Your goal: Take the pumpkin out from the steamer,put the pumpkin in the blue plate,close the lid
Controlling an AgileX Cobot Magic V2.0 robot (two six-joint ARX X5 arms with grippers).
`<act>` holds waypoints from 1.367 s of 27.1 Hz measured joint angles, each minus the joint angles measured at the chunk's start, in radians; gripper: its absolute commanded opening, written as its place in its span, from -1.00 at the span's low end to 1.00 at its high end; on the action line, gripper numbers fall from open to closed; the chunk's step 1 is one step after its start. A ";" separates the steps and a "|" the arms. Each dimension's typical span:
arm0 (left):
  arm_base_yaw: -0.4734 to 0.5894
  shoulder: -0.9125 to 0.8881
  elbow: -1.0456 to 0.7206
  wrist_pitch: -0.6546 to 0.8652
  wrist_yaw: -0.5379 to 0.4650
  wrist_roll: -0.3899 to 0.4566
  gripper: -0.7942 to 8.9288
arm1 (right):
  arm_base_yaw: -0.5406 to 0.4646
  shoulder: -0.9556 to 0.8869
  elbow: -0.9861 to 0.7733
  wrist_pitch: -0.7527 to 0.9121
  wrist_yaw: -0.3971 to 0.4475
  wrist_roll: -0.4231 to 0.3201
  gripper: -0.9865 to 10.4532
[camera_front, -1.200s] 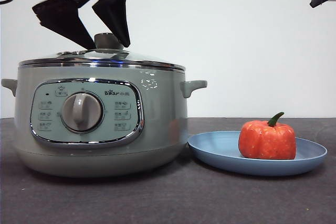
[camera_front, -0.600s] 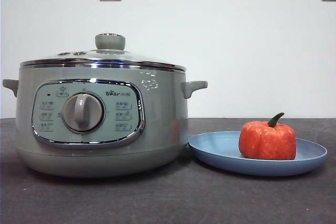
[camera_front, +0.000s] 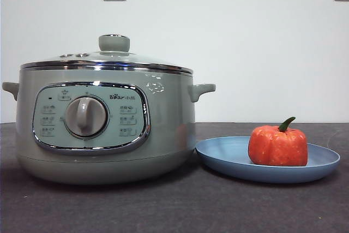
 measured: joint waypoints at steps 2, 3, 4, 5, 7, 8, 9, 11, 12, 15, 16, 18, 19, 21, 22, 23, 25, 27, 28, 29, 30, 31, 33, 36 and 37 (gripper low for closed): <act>0.000 -0.012 -0.002 -0.035 0.000 -0.012 -0.84 | 0.000 0.002 0.000 0.001 0.000 0.018 -0.83; 0.000 -0.011 0.000 -0.047 0.000 -0.018 -0.84 | 0.000 0.003 0.000 0.001 0.001 0.024 -0.83; -0.001 -0.010 0.000 -0.064 0.000 -0.022 -0.84 | 0.000 0.003 0.000 0.001 0.001 0.028 -0.83; -0.001 -0.008 0.000 -0.083 0.000 -0.026 -0.84 | 0.000 0.003 0.000 0.001 0.001 0.031 -0.83; -0.001 -0.001 0.000 -0.106 0.000 -0.029 -0.84 | 0.000 0.002 0.000 0.001 0.002 0.035 -0.83; -0.001 0.001 0.000 -0.112 0.000 -0.029 -0.84 | 0.000 0.002 0.000 0.001 0.002 0.036 -0.83; -0.001 0.003 0.000 -0.114 0.000 -0.029 -0.84 | 0.000 0.003 0.000 0.001 0.002 0.036 -0.83; -0.001 0.003 0.000 -0.116 0.000 -0.029 -0.84 | 0.000 0.003 0.000 0.001 0.002 0.037 -0.83; -0.001 0.003 0.000 -0.116 0.000 -0.029 -0.84 | 0.000 0.003 0.000 0.001 0.002 0.037 -0.83; -0.001 0.003 0.000 -0.116 0.000 -0.029 -0.84 | 0.000 0.003 0.000 0.001 0.002 0.037 -0.83; -0.001 0.003 0.000 -0.116 0.000 -0.029 -0.84 | 0.000 0.003 0.000 0.001 0.002 0.037 -0.83; -0.001 0.003 0.000 -0.116 0.000 -0.029 -0.84 | 0.000 0.003 0.000 0.001 0.002 0.037 -0.83; -0.001 0.003 0.000 -0.118 0.000 -0.026 -0.84 | 0.000 0.003 0.000 0.001 0.002 0.037 -0.83; 0.005 -0.018 0.000 -0.133 -0.014 -0.008 -0.84 | 0.000 0.003 0.000 0.001 0.002 0.037 -0.83; 0.018 -0.034 -0.003 -0.134 -0.030 -0.006 -0.84 | 0.000 0.003 0.000 0.001 0.002 0.037 -0.83; 0.043 -0.063 -0.011 -0.121 -0.045 -0.005 -0.84 | 0.000 0.003 0.000 0.001 0.002 0.037 -0.83; 0.106 -0.132 -0.041 -0.046 -0.043 -0.002 -0.84 | 0.000 0.002 0.000 0.001 0.002 0.037 -0.83; 0.200 -0.229 -0.093 0.071 -0.008 -0.002 -0.84 | 0.000 0.002 0.000 0.001 0.002 0.037 -0.83; 0.243 -0.266 -0.122 0.127 0.016 -0.002 -0.84 | 0.000 0.003 0.000 0.001 0.002 0.037 -0.83; 0.292 -0.303 -0.162 0.193 0.040 -0.002 -0.84 | 0.000 0.003 0.000 0.000 0.002 0.037 -0.83; 0.341 -0.333 -0.208 0.247 0.049 -0.002 -0.84 | 0.000 0.003 0.000 0.000 0.002 0.037 -0.83; 0.383 -0.357 -0.252 0.285 0.054 -0.002 -0.84 | 0.000 0.003 0.000 0.000 0.002 0.037 -0.83; 0.470 -0.399 -0.352 0.341 0.060 -0.002 -0.84 | 0.000 0.002 0.000 0.000 0.002 0.037 -0.83; 0.560 -0.428 -0.473 0.372 0.076 -0.002 -0.84 | 0.000 0.003 0.000 -0.005 0.002 0.037 -0.83; 0.578 -0.430 -0.502 0.380 0.077 -0.002 -0.84 | 0.000 0.003 0.000 -0.005 0.002 0.037 -0.83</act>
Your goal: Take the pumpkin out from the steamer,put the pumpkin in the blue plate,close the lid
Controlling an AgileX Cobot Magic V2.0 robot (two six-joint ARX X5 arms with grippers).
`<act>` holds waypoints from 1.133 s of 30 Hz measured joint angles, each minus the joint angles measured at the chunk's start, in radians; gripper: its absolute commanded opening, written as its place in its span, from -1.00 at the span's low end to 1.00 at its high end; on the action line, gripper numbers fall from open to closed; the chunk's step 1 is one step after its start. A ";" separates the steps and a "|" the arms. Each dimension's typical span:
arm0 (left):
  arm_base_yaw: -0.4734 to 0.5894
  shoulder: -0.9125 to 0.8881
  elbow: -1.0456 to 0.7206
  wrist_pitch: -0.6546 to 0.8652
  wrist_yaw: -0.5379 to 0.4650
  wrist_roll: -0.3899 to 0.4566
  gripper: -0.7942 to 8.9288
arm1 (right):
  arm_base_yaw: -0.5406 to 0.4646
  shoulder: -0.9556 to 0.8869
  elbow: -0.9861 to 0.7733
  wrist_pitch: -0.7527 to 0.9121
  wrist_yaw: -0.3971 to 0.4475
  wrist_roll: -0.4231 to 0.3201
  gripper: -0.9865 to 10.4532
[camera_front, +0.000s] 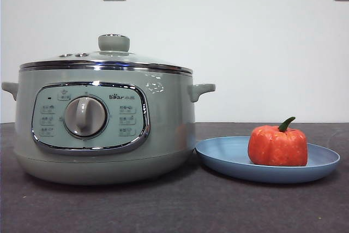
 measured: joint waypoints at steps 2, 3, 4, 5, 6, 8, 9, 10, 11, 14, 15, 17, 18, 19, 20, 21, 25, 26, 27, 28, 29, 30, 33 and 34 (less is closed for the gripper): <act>0.028 -0.003 -0.058 0.022 0.001 0.000 -0.84 | 0.000 0.000 0.000 0.000 0.000 0.000 -0.83; 0.035 -0.003 -0.079 0.032 0.001 0.000 -0.84 | 0.000 0.000 0.000 0.000 0.000 0.000 -0.83; 0.040 -0.003 -0.100 0.047 0.002 0.000 -0.84 | 0.000 0.000 0.000 0.000 0.000 0.000 -0.83; 0.041 -0.005 -0.125 0.066 0.003 0.000 -0.84 | 0.000 0.000 0.000 0.000 0.000 0.000 -0.83; 0.041 -0.005 -0.142 0.079 0.004 0.000 -0.84 | 0.000 0.000 0.000 0.000 0.000 0.000 -0.83; 0.041 -0.005 -0.177 0.108 0.004 -0.001 -0.84 | 0.000 0.000 0.000 0.000 0.000 0.000 -0.83; 0.041 -0.005 -0.188 0.116 0.004 -0.004 -0.84 | 0.000 0.000 0.000 0.000 0.000 0.000 -0.83; 0.041 -0.005 -0.198 0.118 0.004 -0.008 -0.84 | 0.000 0.000 0.000 0.000 0.000 0.000 -0.83; 0.041 -0.005 -0.207 0.119 0.005 -0.013 -0.84 | 0.000 0.000 0.000 0.000 0.000 0.000 -0.83; 0.042 -0.005 -0.225 0.120 0.007 -0.028 -0.84 | 0.000 0.000 0.000 0.000 0.000 0.003 -0.83; 0.041 -0.005 -0.225 0.118 0.008 -0.033 -0.84 | 0.000 0.000 0.000 0.000 0.000 0.003 -0.83; 0.042 -0.006 -0.225 0.117 0.018 -0.035 -0.84 | 0.000 0.000 0.000 0.000 0.000 0.003 -0.83; 0.041 -0.006 -0.225 0.117 0.023 -0.036 -0.84 | 0.000 0.000 0.000 0.000 0.000 0.003 -0.83; 0.041 -0.007 -0.225 0.113 0.026 -0.037 -0.84 | 0.000 0.000 0.000 0.000 0.000 0.003 -0.83; 0.042 -0.007 -0.225 0.109 0.031 -0.039 -0.84 | 0.000 0.000 0.000 0.000 0.000 0.003 -0.83; 0.042 -0.007 -0.225 0.104 0.031 -0.040 -0.84 | 0.000 0.000 0.000 0.000 0.000 0.003 -0.83; 0.043 -0.013 -0.225 0.082 0.056 -0.043 -0.84 | 0.000 0.000 0.000 0.000 0.000 0.003 -0.83; 0.047 -0.024 -0.225 0.082 0.068 -0.043 -0.84 | 0.000 0.000 0.000 0.000 0.000 0.003 -0.83; 0.051 -0.038 -0.225 0.082 0.072 -0.043 -0.84 | 0.000 0.000 0.000 0.000 0.000 0.003 -0.83; 0.056 -0.061 -0.225 0.082 0.074 -0.045 -0.84 | 0.000 0.000 0.000 0.000 0.000 0.003 -0.83; 0.061 -0.074 -0.225 0.086 0.079 -0.047 -0.84 | 0.000 0.000 0.000 0.000 0.000 0.003 -0.83; 0.064 -0.072 -0.225 0.096 0.081 -0.050 -0.84 | 0.000 0.000 0.000 0.000 0.000 0.003 -0.83; 0.068 -0.073 -0.225 0.083 0.082 -0.059 -0.84 | 0.000 0.000 0.000 -0.003 0.000 0.003 -0.83; 0.068 -0.074 -0.225 0.083 0.082 -0.061 -0.84 | 0.000 0.000 0.000 -0.005 0.000 0.003 -0.83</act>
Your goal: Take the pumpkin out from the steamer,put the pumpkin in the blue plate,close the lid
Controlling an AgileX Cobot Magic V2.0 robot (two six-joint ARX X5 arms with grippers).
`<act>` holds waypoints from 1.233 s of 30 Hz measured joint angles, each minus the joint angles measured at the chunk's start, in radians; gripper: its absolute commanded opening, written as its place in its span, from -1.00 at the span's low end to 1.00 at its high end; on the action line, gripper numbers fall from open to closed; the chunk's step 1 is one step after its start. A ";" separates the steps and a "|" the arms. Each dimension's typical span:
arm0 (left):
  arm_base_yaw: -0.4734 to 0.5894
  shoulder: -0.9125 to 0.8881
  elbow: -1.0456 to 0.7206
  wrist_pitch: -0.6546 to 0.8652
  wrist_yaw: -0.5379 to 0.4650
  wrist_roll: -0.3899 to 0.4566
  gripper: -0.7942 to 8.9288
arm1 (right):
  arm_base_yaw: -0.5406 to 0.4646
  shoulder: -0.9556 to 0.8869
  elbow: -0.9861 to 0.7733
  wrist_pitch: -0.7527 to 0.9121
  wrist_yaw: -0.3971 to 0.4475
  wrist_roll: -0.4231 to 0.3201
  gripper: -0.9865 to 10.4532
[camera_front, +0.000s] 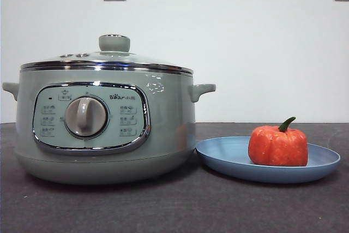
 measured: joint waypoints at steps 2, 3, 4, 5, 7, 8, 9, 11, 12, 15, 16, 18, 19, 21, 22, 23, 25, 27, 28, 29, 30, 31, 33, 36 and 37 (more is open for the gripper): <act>0.000 0.000 0.000 0.000 0.000 0.000 -0.84 | 0.000 0.000 0.000 -0.002 0.000 0.000 -0.83; 0.000 0.000 0.000 0.000 0.000 0.000 -0.84 | 0.000 0.000 0.000 -0.002 0.000 0.000 -0.83; 0.000 0.000 0.000 0.000 0.000 0.000 -0.84 | 0.000 0.000 0.000 -0.002 0.000 0.000 -0.83; 0.000 0.000 0.000 0.000 0.000 0.000 -0.84 | 0.000 0.000 0.000 -0.002 0.000 0.000 -0.83; 0.000 0.000 0.000 0.000 0.000 0.000 -0.84 | 0.000 0.000 0.000 -0.002 0.000 0.000 -0.83; 0.000 0.000 0.000 0.000 0.000 0.000 -0.84 | 0.000 0.000 0.000 -0.002 0.000 0.000 -0.83; 0.000 0.000 0.000 0.000 0.000 0.000 -0.84 | 0.000 0.000 0.000 -0.002 0.000 0.000 -0.83; 0.000 0.000 0.000 0.000 0.000 0.000 -0.84 | 0.000 0.000 0.000 -0.002 0.000 0.000 -0.83; 0.000 0.000 0.000 0.000 0.000 0.000 -0.84 | 0.000 0.000 0.000 -0.002 0.000 0.000 -0.83; 0.000 0.000 0.000 0.000 0.000 0.000 -0.84 | 0.000 0.000 0.000 -0.002 0.000 0.000 -0.83; 0.000 0.000 0.000 0.000 0.000 0.000 -0.84 | 0.000 0.000 0.000 -0.002 0.000 0.000 -0.83; 0.000 0.000 0.000 0.000 0.000 0.000 -0.84 | 0.000 0.000 0.000 -0.002 0.000 0.000 -0.83; 0.000 0.000 0.000 0.000 0.000 0.000 -0.84 | 0.000 0.000 0.000 -0.002 0.000 0.000 -0.83; 0.000 0.000 0.000 0.000 0.000 0.000 -0.84 | 0.000 0.000 0.000 -0.002 0.000 0.000 -0.83; 0.000 0.000 0.000 0.000 0.000 0.000 -0.84 | 0.000 0.000 0.000 -0.002 0.000 0.000 -0.83; 0.000 0.000 0.000 0.000 0.000 0.000 -0.84 | 0.000 0.000 0.000 -0.002 0.000 0.000 -0.83; 0.000 0.000 0.000 0.000 0.000 0.000 -0.84 | 0.000 0.000 0.000 -0.004 0.002 -0.005 -0.83; 0.000 0.000 0.000 0.000 0.000 0.000 -0.84 | 0.000 -0.005 0.000 -0.025 0.005 -0.045 -0.83; 0.000 0.000 0.000 0.000 0.000 0.000 -0.84 | -0.004 -0.017 0.000 -0.053 0.009 -0.076 -0.83; 0.000 0.000 0.000 0.000 0.000 0.000 -0.84 | -0.015 -0.034 -0.004 -0.082 0.016 -0.105 -0.83; 0.000 0.000 0.000 0.000 0.000 0.000 -0.84 | -0.033 -0.055 -0.013 -0.095 0.018 -0.129 -0.83; 0.000 0.000 0.000 0.000 0.000 0.000 -0.84 | -0.064 -0.086 -0.028 -0.094 0.014 -0.153 -0.83; 0.000 0.000 0.000 0.000 0.000 0.000 -0.84 | -0.137 -0.146 -0.066 -0.067 -0.032 -0.186 -0.83; 0.000 0.000 0.000 0.000 0.000 0.000 -0.84 | -0.283 -0.228 -0.151 -0.006 -0.152 -0.210 -0.83; 0.000 0.000 0.000 0.000 0.000 0.000 -0.84 | -0.331 -0.249 -0.188 0.016 -0.183 -0.215 -0.83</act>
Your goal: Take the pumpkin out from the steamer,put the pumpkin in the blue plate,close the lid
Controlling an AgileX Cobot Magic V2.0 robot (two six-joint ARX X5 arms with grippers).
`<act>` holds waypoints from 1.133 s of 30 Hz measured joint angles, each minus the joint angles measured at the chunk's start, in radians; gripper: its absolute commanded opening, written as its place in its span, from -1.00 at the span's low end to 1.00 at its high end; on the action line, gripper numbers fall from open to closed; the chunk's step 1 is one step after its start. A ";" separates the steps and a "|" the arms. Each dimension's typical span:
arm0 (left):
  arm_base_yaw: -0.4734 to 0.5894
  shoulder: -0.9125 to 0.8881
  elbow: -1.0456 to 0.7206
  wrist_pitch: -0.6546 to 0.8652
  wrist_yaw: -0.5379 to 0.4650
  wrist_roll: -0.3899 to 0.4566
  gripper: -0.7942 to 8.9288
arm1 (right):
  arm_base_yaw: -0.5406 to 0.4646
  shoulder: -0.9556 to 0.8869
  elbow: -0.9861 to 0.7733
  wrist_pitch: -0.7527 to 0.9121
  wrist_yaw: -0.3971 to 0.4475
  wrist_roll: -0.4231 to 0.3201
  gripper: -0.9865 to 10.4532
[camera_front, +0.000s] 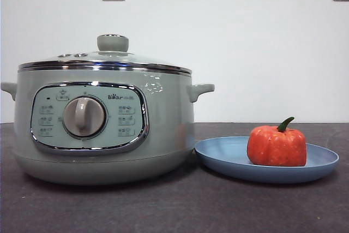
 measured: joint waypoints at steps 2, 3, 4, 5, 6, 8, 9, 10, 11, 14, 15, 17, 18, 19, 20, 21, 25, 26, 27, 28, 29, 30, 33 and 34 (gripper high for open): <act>0.000 0.000 0.000 0.000 0.000 0.000 -0.84 | -0.075 -0.042 -0.077 0.042 -0.026 -0.004 -0.83; 0.000 0.000 0.000 0.000 0.000 0.000 -0.84 | -0.108 -0.065 -0.118 0.063 -0.028 -0.005 -0.83; 0.000 0.000 0.000 0.000 0.000 0.000 -0.84 | -0.132 -0.088 -0.156 0.084 -0.030 -0.003 -0.83; 0.000 0.000 0.000 0.000 0.000 0.000 -0.84 | -0.143 -0.106 -0.185 0.102 -0.037 -0.003 -0.83; 0.000 0.000 0.000 0.000 0.000 0.000 -0.84 | -0.150 -0.126 -0.216 0.119 -0.049 -0.002 -0.83; 0.000 0.000 0.000 0.000 0.000 0.000 -0.84 | -0.152 -0.164 -0.268 0.145 -0.056 -0.003 -0.83; 0.000 0.000 0.000 0.000 0.000 0.000 -0.84 | -0.153 -0.181 -0.293 0.149 -0.056 -0.002 -0.83; 0.000 0.000 0.000 0.000 0.000 0.000 -0.84 | -0.153 -0.195 -0.315 0.149 -0.056 -0.002 -0.83; 0.000 0.000 0.000 0.000 0.000 0.000 -0.84 | -0.153 -0.207 -0.332 0.149 -0.056 -0.002 -0.83; 0.000 0.000 0.000 0.000 0.000 0.000 -0.84 | -0.153 -0.238 -0.377 0.148 -0.056 0.006 -0.83; 0.000 0.000 0.000 0.000 0.000 0.000 -0.84 | -0.153 -0.248 -0.389 0.151 -0.056 0.008 -0.83; 0.000 0.000 0.000 0.000 0.000 0.000 -0.84 | -0.153 -0.266 -0.409 0.152 -0.056 0.009 -0.83; 0.000 0.000 0.000 0.000 0.000 0.000 -0.84 | -0.153 -0.269 -0.418 0.155 -0.056 0.009 -0.83; 0.000 0.000 0.000 0.000 0.000 0.000 -0.84 | -0.153 -0.269 -0.425 0.157 -0.056 0.010 -0.83; 0.000 0.000 0.000 0.000 0.000 0.000 -0.84 | -0.153 -0.269 -0.426 0.159 -0.056 0.012 -0.83; 0.000 0.000 0.000 0.000 0.000 0.000 -0.84 | -0.153 -0.269 -0.426 0.159 -0.055 0.013 -0.83; 0.000 0.000 0.000 0.000 0.000 0.000 -0.84 | -0.153 -0.270 -0.426 0.159 -0.055 0.016 -0.83; 0.000 0.000 0.000 0.000 0.000 0.000 -0.84 | -0.153 -0.270 -0.426 0.159 -0.055 0.016 -0.83; 0.000 0.000 0.000 0.000 0.000 0.000 -0.84 | -0.153 -0.270 -0.426 0.159 -0.054 0.016 -0.83; 0.000 0.000 0.000 0.000 0.000 0.000 -0.84 | -0.153 -0.270 -0.426 0.159 -0.053 0.016 -0.83; 0.000 0.000 0.000 0.000 0.000 0.000 -0.84 | -0.153 -0.270 -0.426 0.159 -0.052 0.016 -0.83; 0.000 0.000 0.000 0.000 0.000 0.000 -0.84 | -0.153 -0.270 -0.426 0.159 -0.052 0.016 -0.83; 0.000 0.000 0.000 0.000 0.000 0.000 -0.84 | -0.153 -0.270 -0.426 0.159 -0.052 0.016 -0.83; 0.000 0.000 0.000 0.000 0.000 0.000 -0.84 | -0.153 -0.270 -0.426 0.159 -0.052 0.016 -0.83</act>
